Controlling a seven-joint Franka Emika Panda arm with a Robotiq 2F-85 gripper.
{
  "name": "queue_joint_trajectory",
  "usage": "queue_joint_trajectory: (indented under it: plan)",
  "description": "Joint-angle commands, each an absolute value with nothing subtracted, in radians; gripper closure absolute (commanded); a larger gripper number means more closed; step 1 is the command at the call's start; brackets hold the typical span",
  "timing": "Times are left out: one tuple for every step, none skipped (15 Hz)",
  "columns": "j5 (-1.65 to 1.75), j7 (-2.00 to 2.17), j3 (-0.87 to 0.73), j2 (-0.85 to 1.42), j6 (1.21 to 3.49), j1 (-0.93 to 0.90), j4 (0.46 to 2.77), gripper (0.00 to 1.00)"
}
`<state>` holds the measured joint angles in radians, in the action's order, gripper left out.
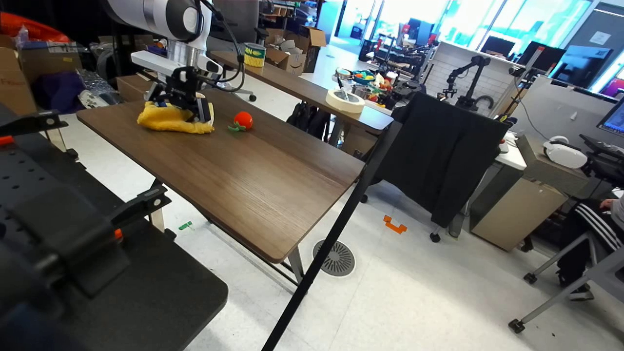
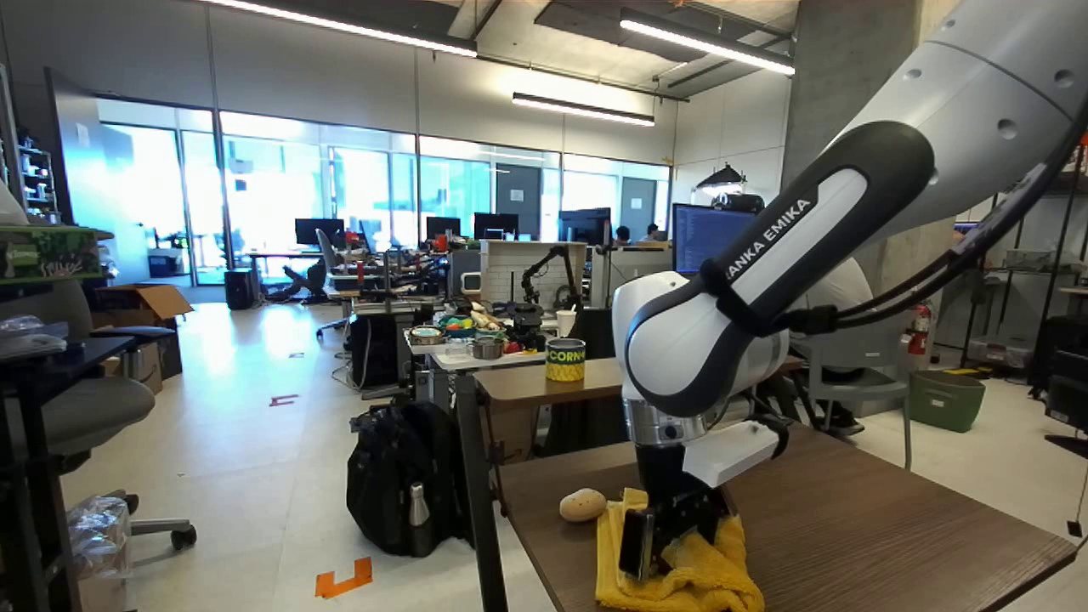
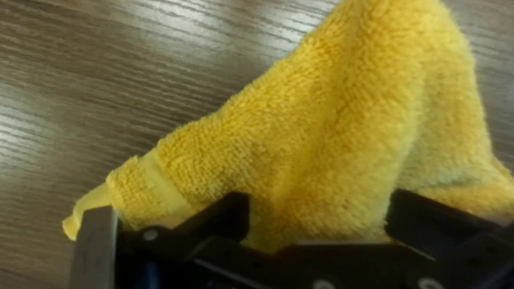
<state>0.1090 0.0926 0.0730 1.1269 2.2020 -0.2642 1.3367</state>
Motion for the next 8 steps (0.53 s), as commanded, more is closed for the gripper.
queue_joint_trajectory:
  plan:
    - [0.182,0.157,0.025,0.974,2.226,-0.362,1.48,0.0]
    - [0.184,0.153,0.025,0.968,2.236,-0.361,1.49,0.0]
    - [0.186,0.147,0.025,0.964,2.246,-0.358,1.499,0.0]
    - [0.186,0.146,0.026,0.962,2.254,-0.356,1.504,0.0]
    - [0.184,0.144,0.028,0.961,2.267,-0.354,1.51,0.0]
    - [0.188,0.143,0.034,0.953,2.279,-0.347,1.524,0.0]
    - [0.188,0.14,0.035,0.952,2.282,-0.345,1.527,0.0]
    - [0.187,0.143,0.034,0.95,2.29,-0.344,1.533,0.0]
